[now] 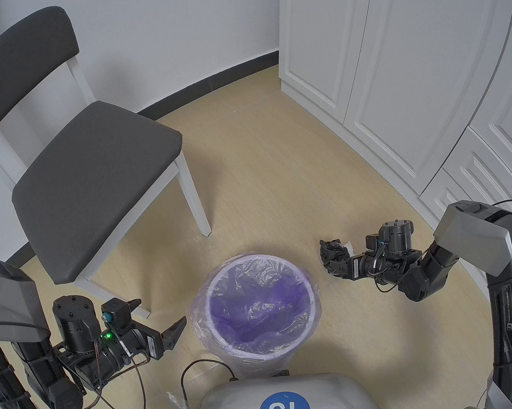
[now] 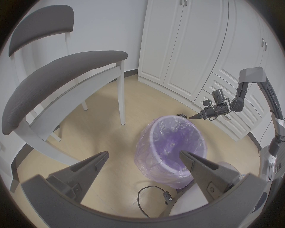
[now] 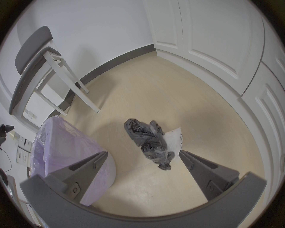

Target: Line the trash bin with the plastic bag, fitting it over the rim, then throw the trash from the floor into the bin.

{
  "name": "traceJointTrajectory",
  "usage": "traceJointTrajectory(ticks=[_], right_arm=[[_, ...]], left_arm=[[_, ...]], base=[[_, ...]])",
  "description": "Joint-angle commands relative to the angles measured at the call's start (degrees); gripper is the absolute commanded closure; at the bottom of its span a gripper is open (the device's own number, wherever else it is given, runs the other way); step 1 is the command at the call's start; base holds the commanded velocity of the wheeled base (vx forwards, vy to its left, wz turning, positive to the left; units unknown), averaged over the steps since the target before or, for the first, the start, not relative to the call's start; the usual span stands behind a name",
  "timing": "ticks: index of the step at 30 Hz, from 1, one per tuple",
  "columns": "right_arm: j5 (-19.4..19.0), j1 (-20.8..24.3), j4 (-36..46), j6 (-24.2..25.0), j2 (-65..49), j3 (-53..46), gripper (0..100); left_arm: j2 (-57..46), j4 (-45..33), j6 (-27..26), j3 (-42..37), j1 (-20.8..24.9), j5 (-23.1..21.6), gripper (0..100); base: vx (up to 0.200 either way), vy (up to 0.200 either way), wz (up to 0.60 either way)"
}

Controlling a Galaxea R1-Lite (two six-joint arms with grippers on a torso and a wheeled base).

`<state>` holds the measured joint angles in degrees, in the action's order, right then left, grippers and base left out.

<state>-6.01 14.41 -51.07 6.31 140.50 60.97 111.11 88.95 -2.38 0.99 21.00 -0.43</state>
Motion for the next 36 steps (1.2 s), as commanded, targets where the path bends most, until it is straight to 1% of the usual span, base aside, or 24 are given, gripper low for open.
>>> traceJointTrajectory(ticks=[1, 2, 3, 5, 6, 9, 15, 16, 21, 23, 25, 27, 32, 36], right_arm=[[0.5, 1.5, -1.1, 2.2, 3.1, 0.9, 0], [0.5, 1.5, -1.2, 2.3, 3.2, 1.0, 0], [1.1, 1.7, -3.5, 4.0, 4.8, 2.1, 0], [1.7, 1.7, -5.5, 5.1, 5.8, 2.2, 0], [2.1, 1.7, -6.4, 5.6, 6.5, 2.3, 0], [2.1, 1.4, -6.6, 5.6, 7.0, 2.8, 0], [2.3, 1.3, -6.7, 5.6, 7.8, 4.4, 0], [5.4, 1.3, -6.4, 5.4, 9.2, 6.8, 0], [7.2, 1.3, -6.1, 5.2, 12.7, 12.7, 0], [7.6, 1.3, -5.2, 5.2, 13.7, 15.0, 0], [9.0, 1.5, -3.1, 5.2, 15.6, 19.2, 0], [9.5, 1.7, -0.9, 5.6, 16.0, 21.2, 0], [8.7, 1.7, 1.5, 7.7, 16.7, 23.7, 0], [7.5, 1.6, 5.8, 9.7, 16.8, 25.5, 0]], left_arm=[[1.8, 1.0, 0.0, -1.0, 0.3, 0.3, 0], [1.8, 1.0, 0.0, -1.0, 0.3, 0.3, 0], [1.5, 1.0, -0.1, -1.0, 0.4, 0.4, 0], [0.8, 1.0, -0.2, -1.0, 0.5, 1.1, 0], [-0.6, 1.0, -0.5, -1.0, 0.8, 2.9, 0], [-2.8, 1.0, -0.6, -1.0, 1.1, 4.9, 0], [-4.0, 1.0, -0.6, -1.0, 1.4, 5.0, 0], [-4.0, 1.0, -0.6, -1.0, 1.4, 5.0, 0], [-3.9, 1.0, -0.6, -1.0, 2.6, 5.1, 0], [-3.9, 1.0, -0.6, -1.0, 2.7, 5.1, 0], [-3.9, 1.0, -0.6, -1.0, 3.0, 5.1, 0], [-3.8, 1.0, -0.6, -1.0, 3.0, 5.0, 0], [-3.8, 1.0, -0.7, -1.0, 3.0, 5.1, 0], [-3.5, 1.0, -0.8, -1.0, 3.0, 5.1, 0]], base=[[0.000, 0.000, 0.00], [0.000, 0.000, 0.00], [0.000, 0.000, 0.00], [0.000, 0.000, 0.00], [0.000, 0.000, 0.00], [0.000, 0.000, 0.00], [0.000, 0.000, 0.00], [0.000, 0.000, 0.00], [0.000, 0.000, 0.00], [0.000, 0.000, 0.00], [0.000, 0.000, 0.00], [0.000, 0.000, 0.00], [0.000, 0.000, 0.00], [0.000, 0.000, 0.00]])
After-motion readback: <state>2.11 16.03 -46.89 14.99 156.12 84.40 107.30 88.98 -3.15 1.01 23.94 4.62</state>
